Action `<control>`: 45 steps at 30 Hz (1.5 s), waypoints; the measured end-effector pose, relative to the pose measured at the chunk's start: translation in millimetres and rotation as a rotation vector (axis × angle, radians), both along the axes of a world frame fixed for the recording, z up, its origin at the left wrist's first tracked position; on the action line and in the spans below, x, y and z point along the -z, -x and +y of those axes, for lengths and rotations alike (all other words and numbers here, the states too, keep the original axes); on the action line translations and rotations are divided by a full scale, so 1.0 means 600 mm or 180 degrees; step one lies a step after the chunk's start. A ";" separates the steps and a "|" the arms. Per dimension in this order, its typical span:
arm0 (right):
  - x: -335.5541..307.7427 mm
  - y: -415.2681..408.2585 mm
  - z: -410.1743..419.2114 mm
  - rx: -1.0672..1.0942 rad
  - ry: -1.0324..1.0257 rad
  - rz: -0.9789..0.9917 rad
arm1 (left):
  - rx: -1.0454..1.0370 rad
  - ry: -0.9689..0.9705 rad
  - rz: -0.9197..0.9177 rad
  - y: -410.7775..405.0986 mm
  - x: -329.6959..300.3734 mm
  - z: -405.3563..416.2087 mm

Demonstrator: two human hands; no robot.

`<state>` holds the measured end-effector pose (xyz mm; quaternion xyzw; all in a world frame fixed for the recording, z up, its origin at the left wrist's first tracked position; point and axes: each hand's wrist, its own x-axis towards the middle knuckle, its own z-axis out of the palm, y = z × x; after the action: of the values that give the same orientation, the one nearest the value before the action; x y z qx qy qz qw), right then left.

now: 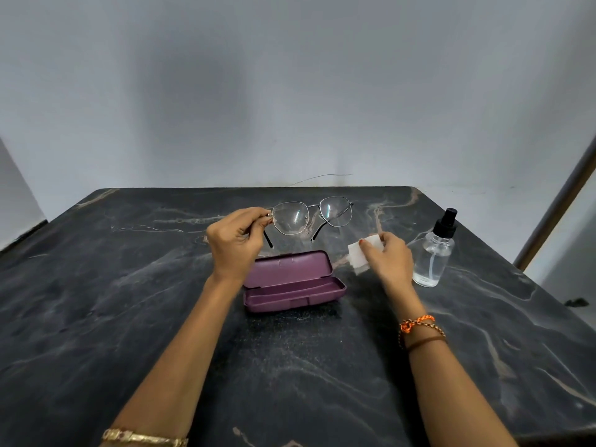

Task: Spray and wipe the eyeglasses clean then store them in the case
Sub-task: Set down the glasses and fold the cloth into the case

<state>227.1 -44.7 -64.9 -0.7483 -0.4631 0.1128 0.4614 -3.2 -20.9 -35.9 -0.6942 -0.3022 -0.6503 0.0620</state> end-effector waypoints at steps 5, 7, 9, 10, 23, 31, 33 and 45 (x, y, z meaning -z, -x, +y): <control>0.007 0.006 -0.002 0.0047 0.0380 -0.0606 | -0.0021 -0.0001 -0.0038 0.001 -0.002 0.000; 0.007 0.007 -0.003 0.0144 0.0472 -0.0773 | -0.0013 -0.0012 -0.0024 0.000 -0.003 -0.001; 0.006 0.008 -0.004 0.0202 0.0537 -0.0882 | 0.0003 -0.0020 -0.0011 0.000 -0.003 -0.002; 0.006 0.009 -0.005 0.0201 0.0561 -0.0952 | 0.0008 -0.0023 -0.0008 0.000 -0.003 -0.002; 0.009 0.011 -0.005 0.0245 0.0643 -0.1317 | -0.0010 -0.0025 -0.0055 0.002 -0.003 -0.002; -0.038 0.053 -0.015 -0.0763 -0.1912 0.1239 | 0.0064 -0.0155 0.0010 0.004 -0.006 -0.002; -0.042 0.064 -0.014 -0.1011 -0.1942 0.1550 | 0.0089 -0.0182 0.0058 0.003 -0.009 -0.003; -0.038 0.059 -0.008 -0.1043 -0.1800 0.2493 | 0.0126 -0.0443 0.0183 0.001 -0.017 -0.012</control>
<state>191.9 -49.6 -42.4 -0.4133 -0.3791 0.3259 0.7611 -3.6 -27.8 -25.4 -0.7124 -0.2406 -0.6506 0.1059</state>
